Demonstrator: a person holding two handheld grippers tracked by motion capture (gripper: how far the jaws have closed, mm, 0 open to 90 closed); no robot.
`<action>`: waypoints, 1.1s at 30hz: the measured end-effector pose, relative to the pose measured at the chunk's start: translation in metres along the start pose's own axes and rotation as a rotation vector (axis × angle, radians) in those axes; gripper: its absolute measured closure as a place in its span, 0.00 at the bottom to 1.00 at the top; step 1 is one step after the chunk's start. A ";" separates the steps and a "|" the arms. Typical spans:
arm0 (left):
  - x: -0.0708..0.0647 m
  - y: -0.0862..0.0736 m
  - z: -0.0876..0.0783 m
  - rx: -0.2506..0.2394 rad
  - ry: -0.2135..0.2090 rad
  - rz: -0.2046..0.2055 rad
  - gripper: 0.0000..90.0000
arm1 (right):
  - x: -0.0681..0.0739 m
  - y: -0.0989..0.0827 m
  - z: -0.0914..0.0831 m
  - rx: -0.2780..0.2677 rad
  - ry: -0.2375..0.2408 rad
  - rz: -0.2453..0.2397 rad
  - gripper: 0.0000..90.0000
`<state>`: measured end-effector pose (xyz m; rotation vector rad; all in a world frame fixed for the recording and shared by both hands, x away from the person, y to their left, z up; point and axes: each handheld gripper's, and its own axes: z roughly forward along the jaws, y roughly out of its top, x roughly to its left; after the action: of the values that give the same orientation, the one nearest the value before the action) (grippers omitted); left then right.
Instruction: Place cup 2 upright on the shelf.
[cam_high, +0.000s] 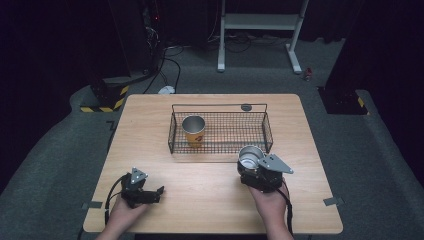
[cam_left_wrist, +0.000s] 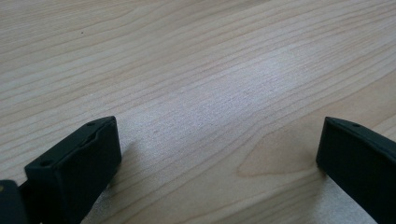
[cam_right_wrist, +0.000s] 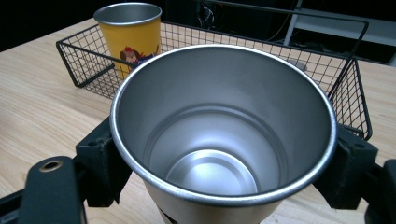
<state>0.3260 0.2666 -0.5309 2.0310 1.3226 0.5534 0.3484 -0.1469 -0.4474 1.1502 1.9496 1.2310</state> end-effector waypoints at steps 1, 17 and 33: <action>0.000 0.000 0.000 -0.001 0.001 0.000 0.00 | 0.000 0.001 0.000 -0.001 0.000 0.003 0.21; 0.000 0.000 0.000 0.000 -0.006 0.011 0.00 | 0.002 0.022 0.011 -0.020 -0.007 -0.021 0.21; 0.000 0.000 0.000 -0.003 -0.010 0.013 0.00 | -0.004 0.042 0.022 -0.025 -0.018 -0.017 0.21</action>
<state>0.3264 0.2663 -0.5310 2.0389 1.3030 0.5507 0.3837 -0.1323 -0.4187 1.1265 1.9220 1.2285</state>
